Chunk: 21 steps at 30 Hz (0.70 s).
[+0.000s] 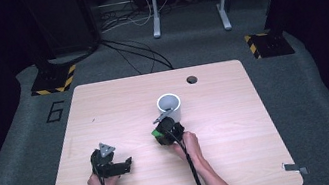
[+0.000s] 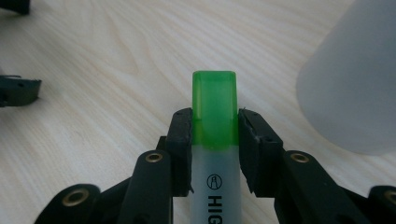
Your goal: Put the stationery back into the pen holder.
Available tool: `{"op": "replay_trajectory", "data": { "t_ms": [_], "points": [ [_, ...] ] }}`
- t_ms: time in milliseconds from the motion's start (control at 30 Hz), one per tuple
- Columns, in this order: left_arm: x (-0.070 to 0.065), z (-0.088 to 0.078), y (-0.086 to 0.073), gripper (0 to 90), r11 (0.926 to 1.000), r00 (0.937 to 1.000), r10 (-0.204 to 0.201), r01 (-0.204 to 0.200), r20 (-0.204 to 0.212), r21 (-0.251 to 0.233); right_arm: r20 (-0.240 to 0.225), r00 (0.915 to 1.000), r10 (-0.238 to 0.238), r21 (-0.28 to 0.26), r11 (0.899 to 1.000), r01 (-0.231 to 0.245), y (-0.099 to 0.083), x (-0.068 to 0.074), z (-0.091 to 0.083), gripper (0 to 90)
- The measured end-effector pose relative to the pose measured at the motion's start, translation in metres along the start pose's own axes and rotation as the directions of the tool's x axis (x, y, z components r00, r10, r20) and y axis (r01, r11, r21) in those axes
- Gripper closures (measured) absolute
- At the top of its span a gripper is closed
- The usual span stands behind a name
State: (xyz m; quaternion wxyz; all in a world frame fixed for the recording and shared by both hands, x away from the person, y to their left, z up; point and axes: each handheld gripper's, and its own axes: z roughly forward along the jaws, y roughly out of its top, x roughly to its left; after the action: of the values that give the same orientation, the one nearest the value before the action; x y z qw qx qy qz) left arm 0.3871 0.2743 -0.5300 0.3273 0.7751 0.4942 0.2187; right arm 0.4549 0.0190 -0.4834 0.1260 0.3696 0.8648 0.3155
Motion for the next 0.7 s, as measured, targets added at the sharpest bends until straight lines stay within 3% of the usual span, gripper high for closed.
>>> {"op": "replay_trajectory", "data": {
  "t_ms": [133, 267, 700],
  "points": [
    [0.0, 0.001, 0.0, 3.8, 0.9999, 1.0, -0.001, 0.001, -0.004, -0.01, -0.008, 0.9998, 0.02, -0.077, 0.997, -0.021, -0.001, -0.002, -0.019, 67.1],
    [0.0, 0.001, 0.0, 3.8, 0.9999, 1.0, -0.002, 0.002, -0.004, -0.01, -0.017, 0.9997, 0.017, -0.114, 0.993, -0.019, -0.004, -0.005, -0.032, 67.0],
    [0.0, 0.0, 0.0, 3.9, 1.0, 1.0, 0.001, -0.001, -0.001, -0.001, -0.024, 0.997, 0.073, -0.166, 0.983, -0.076, -0.016, -0.018, -0.055, 67.1]
  ]
}}
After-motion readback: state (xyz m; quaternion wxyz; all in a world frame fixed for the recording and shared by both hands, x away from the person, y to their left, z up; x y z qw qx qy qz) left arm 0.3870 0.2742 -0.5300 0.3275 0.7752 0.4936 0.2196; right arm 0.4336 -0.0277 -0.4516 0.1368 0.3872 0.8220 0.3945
